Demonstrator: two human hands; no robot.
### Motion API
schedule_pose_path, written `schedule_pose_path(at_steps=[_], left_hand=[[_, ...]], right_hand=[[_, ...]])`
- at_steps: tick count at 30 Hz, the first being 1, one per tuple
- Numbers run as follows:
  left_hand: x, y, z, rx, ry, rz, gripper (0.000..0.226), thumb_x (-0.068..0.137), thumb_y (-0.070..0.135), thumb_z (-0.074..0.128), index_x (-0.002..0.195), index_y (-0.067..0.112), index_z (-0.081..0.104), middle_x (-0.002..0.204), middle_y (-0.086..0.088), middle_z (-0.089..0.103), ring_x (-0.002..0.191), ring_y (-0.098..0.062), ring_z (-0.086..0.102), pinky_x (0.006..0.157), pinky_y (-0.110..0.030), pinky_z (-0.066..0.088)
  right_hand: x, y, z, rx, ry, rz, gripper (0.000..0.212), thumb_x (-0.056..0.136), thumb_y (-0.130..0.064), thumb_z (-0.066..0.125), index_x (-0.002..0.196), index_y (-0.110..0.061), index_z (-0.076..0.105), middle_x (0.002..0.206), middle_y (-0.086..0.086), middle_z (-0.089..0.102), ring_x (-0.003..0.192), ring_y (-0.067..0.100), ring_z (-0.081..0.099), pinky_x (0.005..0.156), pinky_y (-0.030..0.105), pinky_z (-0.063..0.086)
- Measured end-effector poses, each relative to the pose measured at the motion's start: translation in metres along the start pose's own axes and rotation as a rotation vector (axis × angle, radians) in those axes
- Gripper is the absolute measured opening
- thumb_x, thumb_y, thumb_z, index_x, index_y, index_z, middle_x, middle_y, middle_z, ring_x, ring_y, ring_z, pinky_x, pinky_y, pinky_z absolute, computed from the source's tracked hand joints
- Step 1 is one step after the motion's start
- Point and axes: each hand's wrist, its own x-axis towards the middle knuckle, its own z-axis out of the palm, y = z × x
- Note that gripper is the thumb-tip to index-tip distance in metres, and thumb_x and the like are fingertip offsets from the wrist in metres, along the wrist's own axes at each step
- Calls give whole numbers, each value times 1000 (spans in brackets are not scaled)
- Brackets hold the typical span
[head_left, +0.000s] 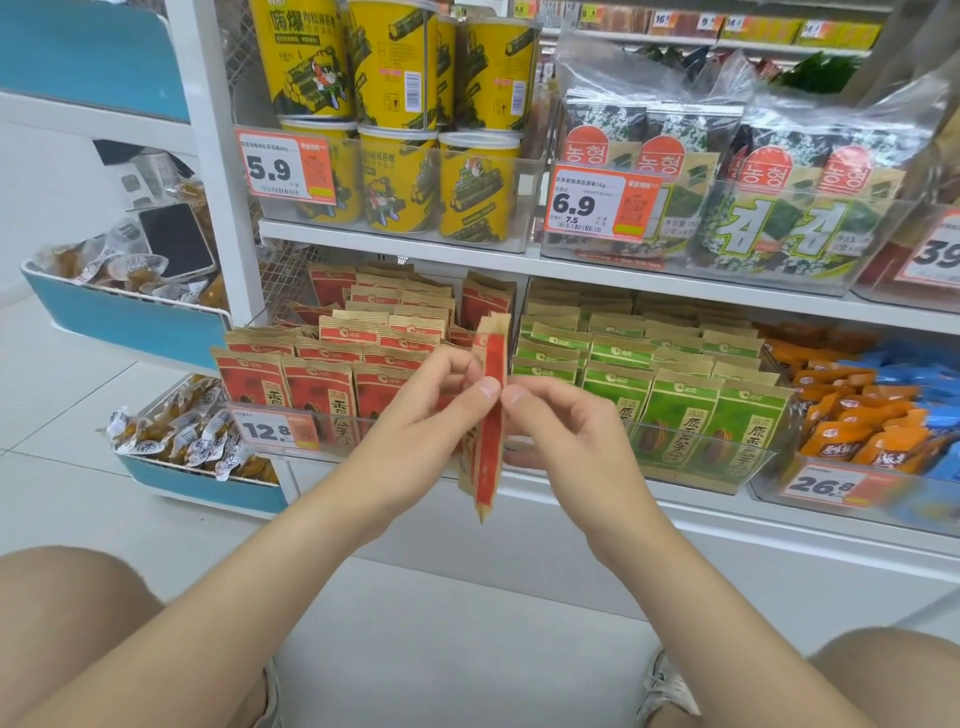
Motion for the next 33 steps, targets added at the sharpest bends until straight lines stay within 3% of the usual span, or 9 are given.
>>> schedule_pose_path(at_steps=[4, 9, 14, 16, 19, 23, 26, 29, 33], left_hand=[[-2, -3, 9, -28, -41, -36, 25, 108, 39, 61, 115, 15, 64, 112, -26, 64, 98, -33, 67, 103, -71, 49], [0, -6, 10, -22, -25, -68, 14, 110, 32, 59, 111, 18, 64, 115, -21, 68, 105, -35, 67, 107, -67, 48], [2, -5, 10, -47, -31, -68, 15, 111, 31, 59, 109, 17, 63, 112, -20, 72, 101, -28, 70, 105, -61, 52], [2, -4, 9, -96, -3, -66, 17, 111, 31, 56, 112, 15, 62, 102, -12, 75, 99, -31, 72, 100, -56, 55], [5, -2, 8, -187, 75, -86, 18, 113, 33, 51, 120, 18, 57, 90, -1, 69, 89, -23, 68, 93, -59, 57], [10, 1, 2, -251, 200, -38, 18, 113, 39, 51, 124, 25, 54, 87, 3, 70, 89, -23, 68, 98, -58, 55], [10, 8, -4, -304, 186, -19, 21, 111, 29, 58, 129, 19, 55, 96, -1, 72, 88, -19, 71, 90, -48, 60], [8, 12, -9, -253, 127, -15, 26, 104, 16, 68, 129, 20, 62, 125, -1, 73, 108, -20, 75, 99, -50, 62], [1, 14, -8, -132, 73, 33, 36, 97, 9, 77, 130, 21, 67, 131, 9, 75, 112, -20, 78, 94, -52, 65]], right_hand=[[2, 2, 1, 26, 103, -51, 10, 103, -27, 71, 109, -20, 76, 103, 3, 81, 98, 22, 78, 86, 49, 66], [2, 7, 1, 124, 148, -22, 12, 104, -18, 70, 103, -9, 77, 100, 7, 82, 97, 26, 79, 89, 45, 64], [1, 4, 0, 167, 135, 18, 13, 103, -18, 71, 104, -9, 80, 99, 7, 82, 97, 25, 80, 91, 45, 65], [1, 2, -1, 158, 107, 11, 10, 101, -16, 74, 106, -9, 80, 99, 5, 82, 97, 23, 80, 89, 41, 65], [1, -1, 0, 7, 1, 39, 18, 93, -16, 83, 110, -19, 77, 105, -1, 81, 101, 18, 78, 93, 39, 62], [-3, 4, 2, -39, -152, 197, 36, 86, -31, 86, 116, -30, 66, 107, -1, 80, 97, 20, 79, 96, 51, 63], [-3, 0, 4, 2, -95, 97, 22, 96, -24, 82, 110, -18, 66, 105, 6, 81, 91, 24, 79, 89, 56, 64], [-3, -1, 5, -7, -13, -46, 18, 100, -28, 75, 99, -11, 71, 99, 10, 79, 93, 30, 77, 84, 55, 64], [0, 3, 3, 20, 18, -89, 22, 106, -25, 65, 98, -8, 76, 96, 13, 79, 94, 36, 77, 71, 38, 66]])
